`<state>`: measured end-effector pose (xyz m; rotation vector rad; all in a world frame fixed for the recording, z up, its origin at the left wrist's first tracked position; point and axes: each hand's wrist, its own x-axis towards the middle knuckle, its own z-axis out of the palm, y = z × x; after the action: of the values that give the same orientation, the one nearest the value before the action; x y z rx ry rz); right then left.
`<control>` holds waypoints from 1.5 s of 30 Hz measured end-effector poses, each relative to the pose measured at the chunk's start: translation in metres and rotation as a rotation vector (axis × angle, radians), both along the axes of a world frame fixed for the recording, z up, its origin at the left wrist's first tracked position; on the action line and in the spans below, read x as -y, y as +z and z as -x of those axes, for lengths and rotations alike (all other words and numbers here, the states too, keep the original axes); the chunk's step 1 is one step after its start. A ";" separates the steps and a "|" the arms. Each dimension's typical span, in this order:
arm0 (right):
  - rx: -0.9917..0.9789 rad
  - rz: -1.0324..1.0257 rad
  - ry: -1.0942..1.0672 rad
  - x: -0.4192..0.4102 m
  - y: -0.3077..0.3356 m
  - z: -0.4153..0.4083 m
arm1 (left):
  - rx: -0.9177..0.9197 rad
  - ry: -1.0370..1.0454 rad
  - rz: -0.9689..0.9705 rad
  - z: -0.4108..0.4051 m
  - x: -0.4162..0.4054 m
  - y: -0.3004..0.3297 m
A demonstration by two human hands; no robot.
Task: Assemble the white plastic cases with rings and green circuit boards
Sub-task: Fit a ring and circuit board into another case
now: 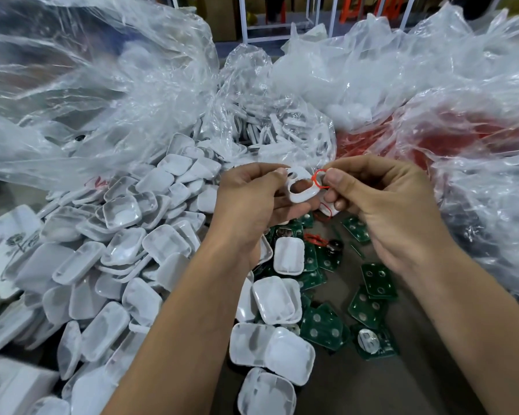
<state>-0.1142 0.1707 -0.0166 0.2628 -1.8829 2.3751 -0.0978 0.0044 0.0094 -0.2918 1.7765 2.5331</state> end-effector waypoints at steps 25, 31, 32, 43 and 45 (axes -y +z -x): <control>0.559 0.578 0.344 0.000 0.010 -0.004 | -0.100 0.047 0.039 0.000 -0.001 -0.002; 0.311 0.186 -0.015 0.007 0.008 -0.006 | -0.080 0.053 0.023 0.001 0.000 -0.004; 0.275 0.151 -0.052 0.008 0.007 -0.006 | -0.078 0.053 0.025 0.001 0.000 -0.004; 0.115 0.011 -0.137 0.012 0.003 -0.009 | -0.112 0.004 0.170 0.002 0.003 -0.007; 0.041 -0.056 -0.171 0.011 0.001 -0.009 | -0.129 -0.041 0.249 0.002 0.001 -0.009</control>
<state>-0.1049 0.1601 -0.0154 0.0550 -1.9079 2.2356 -0.0999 0.0031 0.0008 -0.0986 2.1246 2.3519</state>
